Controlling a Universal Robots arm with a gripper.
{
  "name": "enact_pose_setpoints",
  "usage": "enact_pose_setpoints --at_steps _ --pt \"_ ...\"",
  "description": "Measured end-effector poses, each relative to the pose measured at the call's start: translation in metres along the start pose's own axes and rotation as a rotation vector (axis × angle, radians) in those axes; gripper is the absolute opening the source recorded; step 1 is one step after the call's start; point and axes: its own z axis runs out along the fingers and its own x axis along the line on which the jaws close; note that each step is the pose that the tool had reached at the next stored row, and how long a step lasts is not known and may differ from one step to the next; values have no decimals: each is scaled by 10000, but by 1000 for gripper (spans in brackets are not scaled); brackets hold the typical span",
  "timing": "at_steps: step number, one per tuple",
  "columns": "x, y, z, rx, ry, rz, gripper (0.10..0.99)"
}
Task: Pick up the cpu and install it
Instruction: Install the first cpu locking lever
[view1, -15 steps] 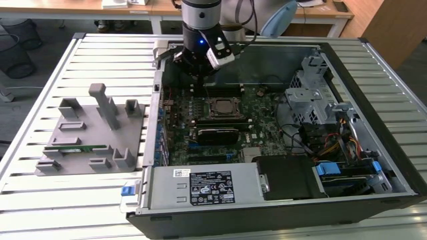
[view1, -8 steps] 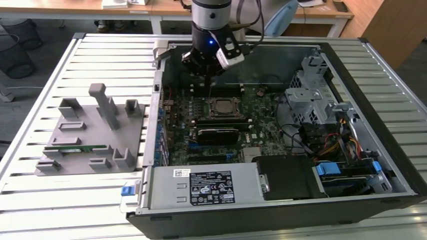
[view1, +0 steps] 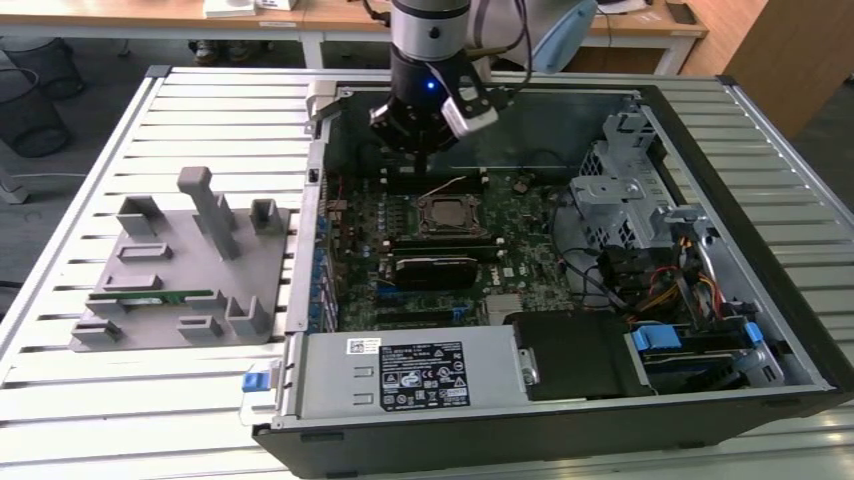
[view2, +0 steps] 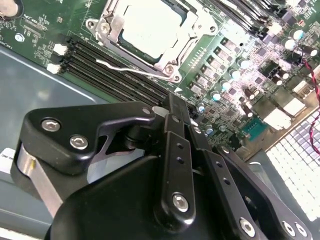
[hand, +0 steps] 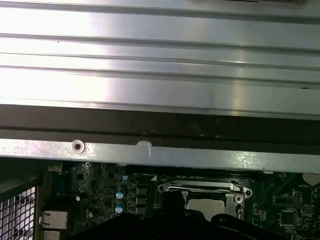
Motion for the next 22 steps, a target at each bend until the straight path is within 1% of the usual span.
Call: enact_pose_setpoints --at_steps 3,5,6,7,8,12,16,22 --pt "-12 -9 5 -87 -4 1 106" --pt "-16 -15 9 -181 -8 0 106" --pt "-19 -20 10 -276 -14 -1 106" --pt "-20 -24 11 -404 -18 -1 106" --pt "-21 -26 13 -480 -20 -2 106" --pt "-22 -29 31 -484 -41 -1 106" --pt "-36 -32 77 -485 -53 12 106" --pt "-112 -36 119 -486 -54 12 106"
